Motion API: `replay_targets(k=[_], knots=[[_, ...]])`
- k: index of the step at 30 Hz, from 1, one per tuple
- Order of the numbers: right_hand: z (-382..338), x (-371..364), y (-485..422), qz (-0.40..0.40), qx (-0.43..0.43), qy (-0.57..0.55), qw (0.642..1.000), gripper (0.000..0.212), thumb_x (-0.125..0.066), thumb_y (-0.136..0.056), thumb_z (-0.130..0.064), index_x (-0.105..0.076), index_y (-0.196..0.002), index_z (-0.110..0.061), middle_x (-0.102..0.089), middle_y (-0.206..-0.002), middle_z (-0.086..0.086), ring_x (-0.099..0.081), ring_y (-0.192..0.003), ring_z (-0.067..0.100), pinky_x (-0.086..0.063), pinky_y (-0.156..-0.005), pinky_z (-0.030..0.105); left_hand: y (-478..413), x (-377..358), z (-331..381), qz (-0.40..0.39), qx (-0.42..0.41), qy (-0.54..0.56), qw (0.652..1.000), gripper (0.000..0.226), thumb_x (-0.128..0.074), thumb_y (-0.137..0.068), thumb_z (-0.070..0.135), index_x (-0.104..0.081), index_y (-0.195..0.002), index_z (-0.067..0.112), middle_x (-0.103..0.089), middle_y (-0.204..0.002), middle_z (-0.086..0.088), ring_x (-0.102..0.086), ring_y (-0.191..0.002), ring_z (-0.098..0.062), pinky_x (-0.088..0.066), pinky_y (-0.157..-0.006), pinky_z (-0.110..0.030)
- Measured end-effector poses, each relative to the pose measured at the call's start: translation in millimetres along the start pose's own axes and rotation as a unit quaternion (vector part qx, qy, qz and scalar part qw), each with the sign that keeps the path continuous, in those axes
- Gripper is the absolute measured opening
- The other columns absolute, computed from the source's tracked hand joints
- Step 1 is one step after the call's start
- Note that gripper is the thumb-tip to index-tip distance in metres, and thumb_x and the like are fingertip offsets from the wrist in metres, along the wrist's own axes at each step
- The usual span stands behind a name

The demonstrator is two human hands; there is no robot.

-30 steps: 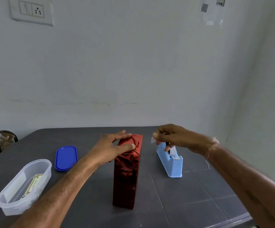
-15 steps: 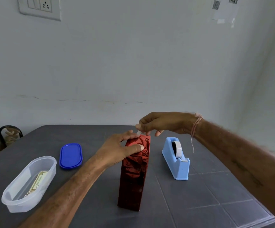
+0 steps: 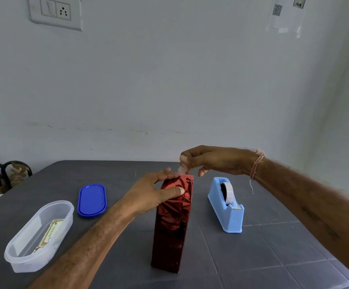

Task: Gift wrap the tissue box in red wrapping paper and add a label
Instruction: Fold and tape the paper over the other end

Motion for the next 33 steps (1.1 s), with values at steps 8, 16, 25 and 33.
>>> replay_targets(k=[8,16,25,33], knots=[[43,-15,10,0.066,0.054,-0.122,0.989,0.035,-0.059,-0.098,-0.039,-0.057,-0.112,-0.007,-0.065,-0.138,0.000,-0.057,-0.134,0.019,-0.042,-0.116,0.050,-2,0,-1,-0.010,0.001,0.004,1.000,0.054,-0.081,-0.081,0.048,-0.063,-0.131,0.049,-0.037,-0.157,0.028,-0.036,-0.147,-0.008,-0.034,-0.121,-0.052],[14,0,18,0.053,0.039,-0.014,0.998,0.037,-0.046,-0.107,-0.040,-0.067,-0.114,-0.010,-0.071,-0.123,-0.009,-0.061,-0.121,0.005,-0.046,-0.110,0.044,-4,0,-4,-0.008,-0.001,0.000,1.000,0.053,-0.082,-0.079,0.050,-0.065,-0.129,0.051,-0.038,-0.157,0.029,-0.037,-0.146,-0.007,-0.036,-0.120,-0.052],[-5,1,5,-0.102,-0.012,0.102,0.989,0.030,-0.044,-0.108,-0.044,-0.062,-0.084,-0.038,-0.061,-0.100,-0.023,-0.056,-0.096,-0.011,-0.044,-0.102,0.036,-4,-1,-4,-0.004,-0.009,0.006,1.000,0.056,-0.082,-0.079,0.050,-0.063,-0.132,0.047,-0.036,-0.159,0.026,-0.038,-0.146,-0.007,-0.036,-0.120,-0.048],[-2,13,-1,-0.120,-0.018,0.137,0.983,0.035,-0.045,-0.107,-0.044,-0.059,-0.097,-0.014,-0.057,-0.093,-0.016,-0.054,-0.089,-0.008,-0.044,-0.093,0.031,-6,-4,-6,-0.009,-0.007,0.012,1.000,0.057,-0.082,-0.080,0.050,-0.063,-0.133,0.048,-0.036,-0.159,0.027,-0.040,-0.146,-0.011,-0.038,-0.119,-0.050]])
Point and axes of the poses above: each hand's wrist, its own y-axis away from the middle knuckle, its own x-axis out of the back of the hand, z = x × y, the point moved 2 cm from there along -y, towards the middle knuckle
